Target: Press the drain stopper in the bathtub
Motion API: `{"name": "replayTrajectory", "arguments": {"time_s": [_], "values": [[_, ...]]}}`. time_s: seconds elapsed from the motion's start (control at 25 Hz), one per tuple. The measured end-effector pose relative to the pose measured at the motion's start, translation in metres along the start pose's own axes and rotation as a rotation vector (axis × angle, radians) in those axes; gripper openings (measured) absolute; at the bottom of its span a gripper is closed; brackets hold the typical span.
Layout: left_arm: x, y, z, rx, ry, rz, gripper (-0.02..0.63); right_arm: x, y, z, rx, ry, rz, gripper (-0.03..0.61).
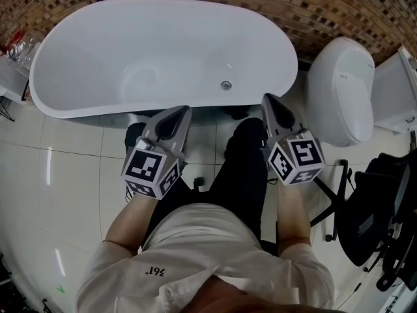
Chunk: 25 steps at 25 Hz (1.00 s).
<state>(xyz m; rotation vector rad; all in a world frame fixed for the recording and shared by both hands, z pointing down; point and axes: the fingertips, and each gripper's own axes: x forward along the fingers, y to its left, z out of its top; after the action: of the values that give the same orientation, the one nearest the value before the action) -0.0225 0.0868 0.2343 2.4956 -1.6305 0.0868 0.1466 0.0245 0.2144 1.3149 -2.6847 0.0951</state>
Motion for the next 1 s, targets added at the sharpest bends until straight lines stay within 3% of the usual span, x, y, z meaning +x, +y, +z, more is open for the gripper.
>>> {"name": "replayTrajectory", "arguments": {"time_s": [1.0], "values": [[0.005,-0.013,-0.011,-0.006,0.023,-0.026,0.005,-0.004,0.000,0.006,-0.090,-0.010,0.020,0.012]]}}
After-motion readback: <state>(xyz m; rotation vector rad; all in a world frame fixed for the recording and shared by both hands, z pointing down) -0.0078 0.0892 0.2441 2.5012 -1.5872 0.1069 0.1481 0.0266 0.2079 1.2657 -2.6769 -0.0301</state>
